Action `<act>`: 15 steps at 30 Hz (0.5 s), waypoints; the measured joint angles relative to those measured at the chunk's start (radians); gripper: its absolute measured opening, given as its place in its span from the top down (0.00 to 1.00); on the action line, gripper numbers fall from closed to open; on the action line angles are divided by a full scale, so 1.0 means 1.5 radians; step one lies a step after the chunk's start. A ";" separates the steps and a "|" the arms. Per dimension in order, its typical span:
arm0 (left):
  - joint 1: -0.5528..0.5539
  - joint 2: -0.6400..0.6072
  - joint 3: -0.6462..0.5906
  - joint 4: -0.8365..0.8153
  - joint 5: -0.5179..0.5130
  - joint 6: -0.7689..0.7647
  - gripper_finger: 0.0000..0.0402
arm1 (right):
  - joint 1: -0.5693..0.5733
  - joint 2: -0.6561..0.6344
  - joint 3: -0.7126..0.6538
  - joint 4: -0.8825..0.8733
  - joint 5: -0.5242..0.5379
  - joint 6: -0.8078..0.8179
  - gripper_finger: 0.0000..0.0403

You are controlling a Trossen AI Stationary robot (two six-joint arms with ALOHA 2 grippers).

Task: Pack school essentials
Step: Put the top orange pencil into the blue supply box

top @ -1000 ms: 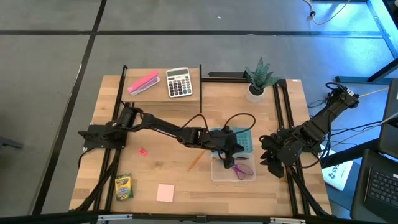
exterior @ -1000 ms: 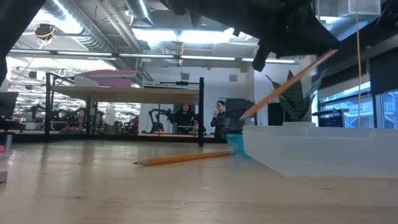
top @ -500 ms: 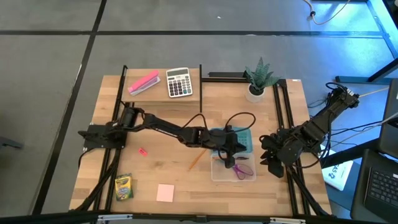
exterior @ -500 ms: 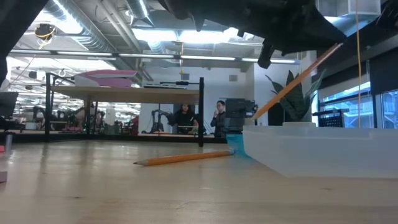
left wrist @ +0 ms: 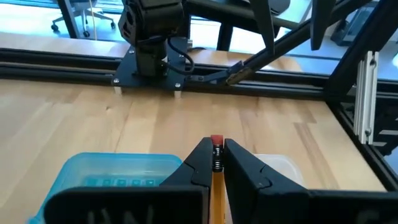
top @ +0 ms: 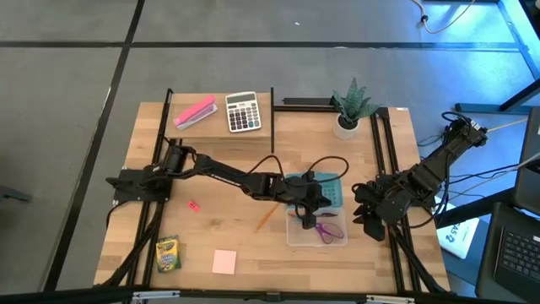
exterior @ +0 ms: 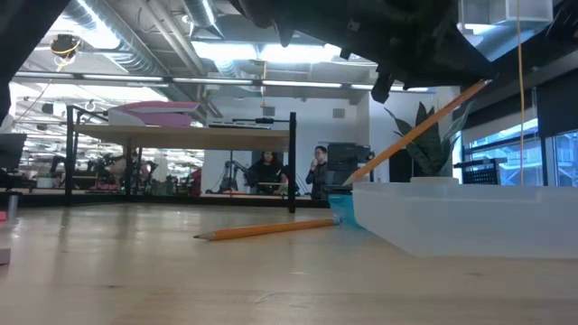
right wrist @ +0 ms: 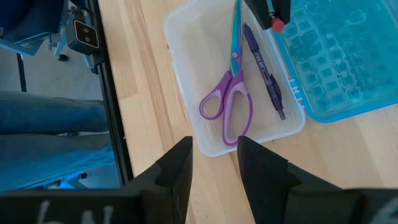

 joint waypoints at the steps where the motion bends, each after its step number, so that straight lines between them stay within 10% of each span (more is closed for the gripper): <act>1: 0.000 0.000 0.000 0.000 -0.001 0.002 0.96 | 0.000 0.000 0.000 0.000 0.000 0.000 0.68; 15: -0.001 0.001 0.000 0.028 0.024 0.002 0.96 | 0.000 0.000 0.000 0.000 0.000 0.000 0.68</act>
